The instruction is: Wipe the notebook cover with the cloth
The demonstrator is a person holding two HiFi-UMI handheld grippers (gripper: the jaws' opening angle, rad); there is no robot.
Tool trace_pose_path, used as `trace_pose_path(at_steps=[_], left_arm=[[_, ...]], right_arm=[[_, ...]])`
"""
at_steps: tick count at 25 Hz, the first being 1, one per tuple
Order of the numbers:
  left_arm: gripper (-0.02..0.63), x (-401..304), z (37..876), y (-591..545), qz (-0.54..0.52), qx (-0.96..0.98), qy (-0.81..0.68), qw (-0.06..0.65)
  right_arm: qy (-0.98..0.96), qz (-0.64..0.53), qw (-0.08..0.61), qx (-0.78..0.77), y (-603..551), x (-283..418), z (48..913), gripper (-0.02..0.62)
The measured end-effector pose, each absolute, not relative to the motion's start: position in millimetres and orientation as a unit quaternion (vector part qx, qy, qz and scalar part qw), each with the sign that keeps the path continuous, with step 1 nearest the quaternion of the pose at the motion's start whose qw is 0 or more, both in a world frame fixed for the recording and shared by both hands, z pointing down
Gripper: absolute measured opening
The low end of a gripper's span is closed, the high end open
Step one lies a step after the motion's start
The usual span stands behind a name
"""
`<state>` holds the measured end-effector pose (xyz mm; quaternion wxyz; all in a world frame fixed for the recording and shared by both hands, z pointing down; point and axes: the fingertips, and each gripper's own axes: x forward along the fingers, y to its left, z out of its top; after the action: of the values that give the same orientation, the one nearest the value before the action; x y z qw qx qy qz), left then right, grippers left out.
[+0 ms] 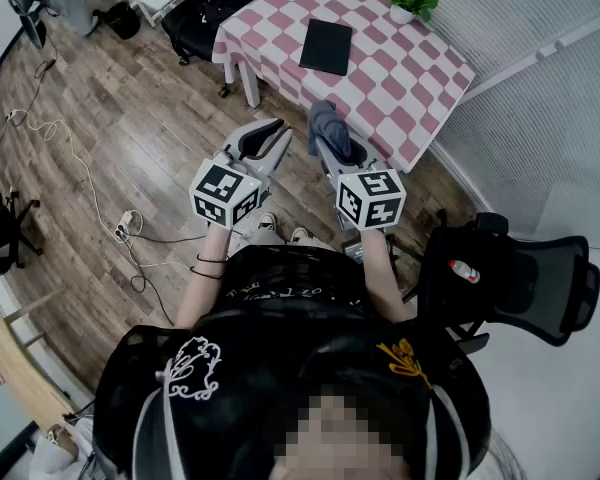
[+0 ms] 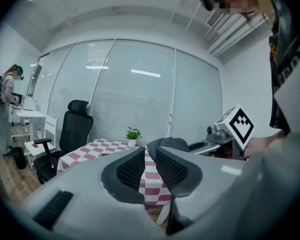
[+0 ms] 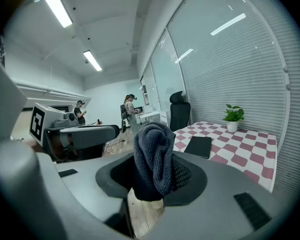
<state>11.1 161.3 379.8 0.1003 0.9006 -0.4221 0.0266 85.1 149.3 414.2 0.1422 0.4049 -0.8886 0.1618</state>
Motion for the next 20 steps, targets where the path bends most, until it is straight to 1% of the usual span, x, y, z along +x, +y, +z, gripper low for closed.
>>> trace_pose_path(at_steps=[8, 20], left_arm=[[0.075, 3.2, 386.8, 151.5, 0.04, 0.906, -0.412, 0.089], [0.075, -14.4, 389.1, 132.2, 0.047, 0.918, -0.384, 0.083]], right_arm=[[-0.885, 0.163, 0.148, 0.41, 137.6, 71.4, 424.0, 0.13], [-0.871, 0.178, 0.138, 0.436, 118.7, 54.3, 427.5, 0.132]])
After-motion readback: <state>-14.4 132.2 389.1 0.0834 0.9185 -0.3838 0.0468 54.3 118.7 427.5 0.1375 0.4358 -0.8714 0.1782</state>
